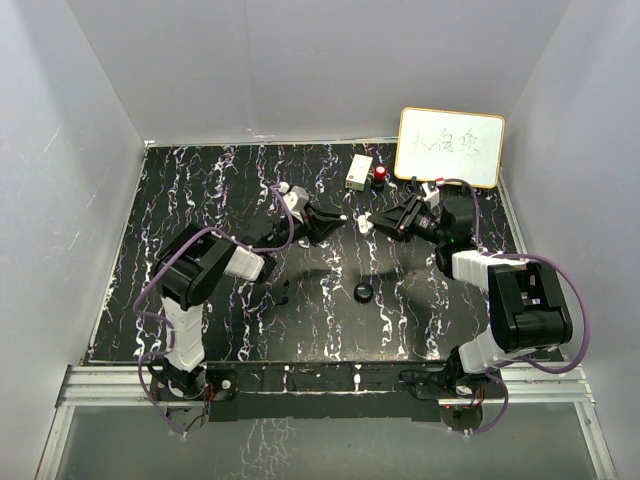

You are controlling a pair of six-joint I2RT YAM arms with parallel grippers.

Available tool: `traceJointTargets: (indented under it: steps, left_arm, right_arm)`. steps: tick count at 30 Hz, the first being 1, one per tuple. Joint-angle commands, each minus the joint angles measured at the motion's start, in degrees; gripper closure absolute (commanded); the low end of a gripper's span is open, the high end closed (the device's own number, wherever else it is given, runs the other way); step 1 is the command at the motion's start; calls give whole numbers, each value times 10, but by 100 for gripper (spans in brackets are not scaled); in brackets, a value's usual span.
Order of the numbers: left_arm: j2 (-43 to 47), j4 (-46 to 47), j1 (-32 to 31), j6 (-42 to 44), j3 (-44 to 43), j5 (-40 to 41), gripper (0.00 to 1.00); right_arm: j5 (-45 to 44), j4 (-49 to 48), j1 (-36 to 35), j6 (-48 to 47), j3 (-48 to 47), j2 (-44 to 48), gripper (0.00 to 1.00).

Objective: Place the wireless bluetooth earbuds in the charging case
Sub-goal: Place the earbud in the charging case.

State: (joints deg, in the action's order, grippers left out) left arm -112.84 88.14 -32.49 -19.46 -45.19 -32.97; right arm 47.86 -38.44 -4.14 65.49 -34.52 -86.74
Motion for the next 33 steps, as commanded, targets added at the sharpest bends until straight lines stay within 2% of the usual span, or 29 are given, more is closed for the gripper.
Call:
traceJointTargets:
  steps: [1, 17, 33]
  left_arm:
    - [16, 143, -1, -5, -36, -99, 100]
    - [44, 143, -2, 54, -41, -141, 100]
    - [59, 143, -2, 63, -76, -157, 100]
  right_arm:
    - [-3, -59, -6, 26, -18, -1, 100]
    - [-2, -103, -19, 62, -5, -7, 100]
    - [7, -157, -24, 99, 5, -19, 100]
